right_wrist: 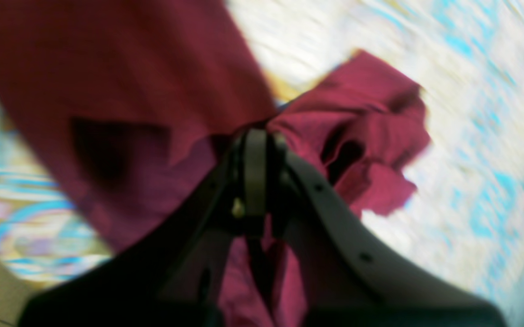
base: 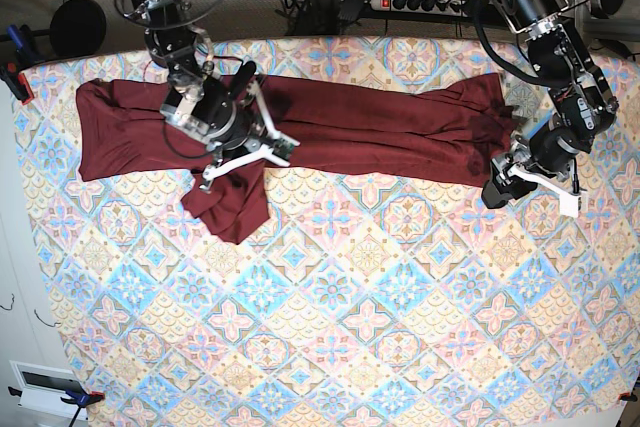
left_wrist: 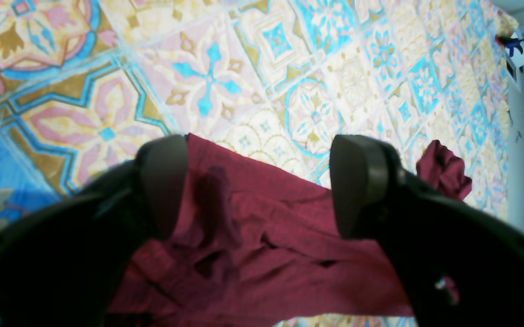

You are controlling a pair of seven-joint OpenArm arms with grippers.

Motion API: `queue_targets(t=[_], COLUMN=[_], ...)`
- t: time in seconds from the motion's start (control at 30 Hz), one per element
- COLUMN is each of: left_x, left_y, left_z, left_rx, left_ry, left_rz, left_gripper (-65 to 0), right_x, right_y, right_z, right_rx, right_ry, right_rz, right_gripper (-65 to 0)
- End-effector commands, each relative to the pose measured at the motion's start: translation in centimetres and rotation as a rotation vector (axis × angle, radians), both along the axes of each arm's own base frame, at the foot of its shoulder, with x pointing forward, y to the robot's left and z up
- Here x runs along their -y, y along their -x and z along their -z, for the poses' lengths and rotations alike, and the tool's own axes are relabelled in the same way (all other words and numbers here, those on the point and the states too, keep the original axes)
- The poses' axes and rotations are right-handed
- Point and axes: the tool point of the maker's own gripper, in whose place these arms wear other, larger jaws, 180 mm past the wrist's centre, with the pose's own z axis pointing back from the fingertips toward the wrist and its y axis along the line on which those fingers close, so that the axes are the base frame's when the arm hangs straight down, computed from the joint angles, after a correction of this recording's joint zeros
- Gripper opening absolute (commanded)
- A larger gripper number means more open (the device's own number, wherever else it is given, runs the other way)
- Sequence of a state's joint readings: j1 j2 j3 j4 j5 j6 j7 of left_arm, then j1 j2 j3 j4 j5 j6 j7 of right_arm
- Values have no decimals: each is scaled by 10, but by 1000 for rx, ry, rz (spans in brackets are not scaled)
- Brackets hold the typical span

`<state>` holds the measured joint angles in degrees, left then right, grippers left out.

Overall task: Layout the t-shirt on the table in an organized manner, then fold the t-shirt properly
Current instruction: 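Move the left gripper to the bunched fabric mid-strip and grasp it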

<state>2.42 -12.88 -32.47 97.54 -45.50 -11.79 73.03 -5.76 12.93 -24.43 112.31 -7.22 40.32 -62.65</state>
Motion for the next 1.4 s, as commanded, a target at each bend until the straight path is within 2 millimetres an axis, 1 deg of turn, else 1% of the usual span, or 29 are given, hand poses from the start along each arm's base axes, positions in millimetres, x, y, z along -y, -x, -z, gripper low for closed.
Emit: queue_targets(t=[0.0, 0.1, 0.17, 0.23, 0.3, 0.43, 0.63, 0.73, 0.9, 0.93, 1.0, 1.1, 1.2, 1.27, 1.37], left_x=[-3, 1, 14, 23, 30, 41, 49, 52, 66, 70, 86, 100, 113, 118, 140], left_y=[-6, -7, -8, -9, -10, -14, -15, -15, -16, -17, -17, -17, -20, -28, -36], left_z=[-13, -12, -8, -6, -5, -5, -3, -3, -2, -1, 0, 1, 2, 0, 7], left_rx=[45, 43, 35, 30, 27, 43, 43, 43, 47, 47, 43, 38, 51, 61, 43], left_ry=[-6, -2, 4, 7, 8, 10, 26, 32, 72, 72, 74, 78, 84, 69, 83], left_rz=[-1, 6, 40, 66, 87, 109, 114, 115, 117, 129, 176, 216, 214, 210, 234], left_gripper=[-166, -166, -166, -166, -166, -166, -166, -166, -166, -166, -166, -166, -166, -166, -166], right_x=[0, -11, -16, -22, -34, -48, -66, -73, -68, -66, -62, -54, -39, -32, -14], right_y=[-8, -7, -6, -3, 2, 8, 21, 26, 25, 21, 13, 12, 10, 6, -6], right_z=[-10, -11, -11, -11, -10, -9, -5, -3, -2, -3, -8, -6, -3, -5, -10], right_rx=[39, 45, 44, 41, 34, 23, 3, -6, -6, 0, 19, 10, 3, 9, 27], right_ry=[0, -4, -6, -7, -24, -38, -46, -46, -40, -37, -35, -3, 35, 38, 41], right_rz=[-3, -38, -57, -78, -98, -127, -189, -214, -205, -198, -183, -166, -133, -112, -46], right_gripper=[-647, -647, -647, -647, -647, -647, -647, -643, -641, -635, -602, -525, -477, -475, -479])
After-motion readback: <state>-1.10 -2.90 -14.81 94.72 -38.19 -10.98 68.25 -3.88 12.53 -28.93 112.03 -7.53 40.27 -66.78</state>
